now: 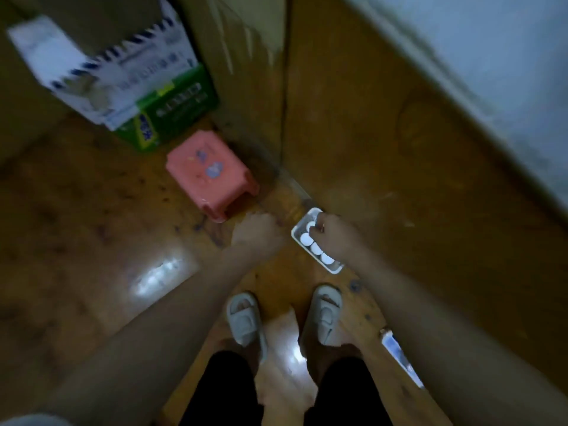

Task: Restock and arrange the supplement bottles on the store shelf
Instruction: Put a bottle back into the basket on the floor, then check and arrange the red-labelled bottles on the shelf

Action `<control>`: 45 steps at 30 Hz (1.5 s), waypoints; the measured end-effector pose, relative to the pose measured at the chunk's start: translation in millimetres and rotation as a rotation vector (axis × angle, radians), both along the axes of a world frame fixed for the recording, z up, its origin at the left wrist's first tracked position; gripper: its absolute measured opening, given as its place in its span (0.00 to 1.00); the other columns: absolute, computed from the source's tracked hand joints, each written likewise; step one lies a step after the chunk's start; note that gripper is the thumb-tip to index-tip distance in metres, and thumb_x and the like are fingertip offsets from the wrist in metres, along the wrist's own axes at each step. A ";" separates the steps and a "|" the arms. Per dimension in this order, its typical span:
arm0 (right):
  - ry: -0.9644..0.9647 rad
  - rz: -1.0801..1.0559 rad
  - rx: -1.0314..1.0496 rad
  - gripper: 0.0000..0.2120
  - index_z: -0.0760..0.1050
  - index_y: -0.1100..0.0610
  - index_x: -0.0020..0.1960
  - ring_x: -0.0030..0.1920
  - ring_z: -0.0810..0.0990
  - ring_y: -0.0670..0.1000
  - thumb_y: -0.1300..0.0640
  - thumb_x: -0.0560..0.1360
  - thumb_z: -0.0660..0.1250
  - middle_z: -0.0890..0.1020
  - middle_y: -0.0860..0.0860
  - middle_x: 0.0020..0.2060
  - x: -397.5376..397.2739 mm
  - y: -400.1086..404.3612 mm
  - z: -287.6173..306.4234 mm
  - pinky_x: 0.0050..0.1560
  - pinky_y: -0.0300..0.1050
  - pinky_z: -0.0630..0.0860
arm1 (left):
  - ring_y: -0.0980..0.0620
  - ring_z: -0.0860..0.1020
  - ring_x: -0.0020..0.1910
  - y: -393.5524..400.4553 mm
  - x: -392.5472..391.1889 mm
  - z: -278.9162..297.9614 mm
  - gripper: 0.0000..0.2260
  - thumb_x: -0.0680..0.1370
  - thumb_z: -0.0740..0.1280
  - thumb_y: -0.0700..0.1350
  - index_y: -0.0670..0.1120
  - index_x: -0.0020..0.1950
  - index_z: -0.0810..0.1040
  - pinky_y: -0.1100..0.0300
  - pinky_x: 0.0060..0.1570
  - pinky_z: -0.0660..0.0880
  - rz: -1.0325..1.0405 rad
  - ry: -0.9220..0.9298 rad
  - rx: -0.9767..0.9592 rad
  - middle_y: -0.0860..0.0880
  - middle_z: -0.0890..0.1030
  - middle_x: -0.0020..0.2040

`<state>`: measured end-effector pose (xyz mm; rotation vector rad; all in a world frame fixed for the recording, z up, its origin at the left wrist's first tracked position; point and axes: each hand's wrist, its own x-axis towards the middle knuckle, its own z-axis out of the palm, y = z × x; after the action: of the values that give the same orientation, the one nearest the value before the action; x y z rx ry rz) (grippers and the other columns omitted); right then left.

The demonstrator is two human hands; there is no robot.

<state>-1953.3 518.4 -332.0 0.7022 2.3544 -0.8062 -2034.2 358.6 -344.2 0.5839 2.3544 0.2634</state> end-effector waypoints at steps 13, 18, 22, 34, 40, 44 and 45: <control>0.358 0.781 -0.049 0.13 0.72 0.51 0.40 0.35 0.76 0.53 0.46 0.81 0.61 0.74 0.47 0.32 -19.0 -192.6 310.8 0.34 0.48 0.73 | 0.46 0.79 0.54 -217.8 74.8 315.9 0.15 0.78 0.62 0.62 0.57 0.60 0.78 0.51 0.51 0.78 0.593 0.314 0.115 0.49 0.79 0.58; 0.515 1.115 -0.091 0.12 0.73 0.48 0.41 0.40 0.79 0.54 0.44 0.80 0.60 0.77 0.47 0.34 -6.7 -268.9 363.0 0.38 0.50 0.75 | 0.49 0.79 0.53 -276.6 150.8 367.7 0.16 0.78 0.63 0.61 0.56 0.61 0.78 0.51 0.51 0.80 0.961 0.497 0.111 0.51 0.80 0.57; 0.617 1.384 -0.178 0.10 0.73 0.47 0.44 0.42 0.79 0.55 0.44 0.81 0.60 0.76 0.45 0.34 35.9 -330.1 395.1 0.38 0.46 0.68 | 0.52 0.79 0.49 -307.4 242.9 401.3 0.15 0.79 0.63 0.60 0.55 0.60 0.78 0.53 0.48 0.80 1.232 0.617 0.038 0.53 0.80 0.53; 0.717 1.913 -0.531 0.11 0.76 0.50 0.45 0.42 0.79 0.53 0.46 0.79 0.61 0.81 0.48 0.40 281.4 -497.1 462.2 0.39 0.47 0.75 | 0.49 0.80 0.44 -377.7 536.7 468.6 0.02 0.78 0.68 0.47 0.51 0.48 0.79 0.56 0.45 0.76 1.916 0.916 -0.022 0.50 0.82 0.42; 0.630 2.050 -0.580 0.11 0.71 0.51 0.37 0.43 0.78 0.55 0.50 0.77 0.63 0.79 0.48 0.36 402.3 -585.1 456.4 0.37 0.46 0.68 | 0.48 0.81 0.43 -425.8 662.7 462.5 0.05 0.78 0.68 0.46 0.49 0.51 0.81 0.57 0.43 0.73 2.071 0.966 -0.041 0.50 0.82 0.43; 0.519 2.074 -0.648 0.10 0.75 0.52 0.39 0.41 0.78 0.55 0.51 0.78 0.64 0.78 0.49 0.34 469.4 -633.8 437.9 0.41 0.50 0.74 | 0.50 0.79 0.42 -462.2 733.7 449.1 0.07 0.78 0.68 0.43 0.47 0.56 0.79 0.58 0.46 0.74 2.093 0.965 -0.074 0.50 0.81 0.44; 0.502 2.069 -0.662 0.10 0.76 0.54 0.39 0.41 0.78 0.55 0.52 0.78 0.64 0.78 0.49 0.34 482.0 -644.3 432.4 0.42 0.51 0.74 | 0.50 0.78 0.42 -473.1 746.8 446.9 0.08 0.78 0.68 0.42 0.46 0.56 0.79 0.59 0.45 0.74 2.106 0.982 -0.073 0.49 0.80 0.45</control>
<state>-1471.3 -125.9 100.4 -2.0235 1.5653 -0.5127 -1287.4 -114.5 102.8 -2.4797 2.6675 0.8316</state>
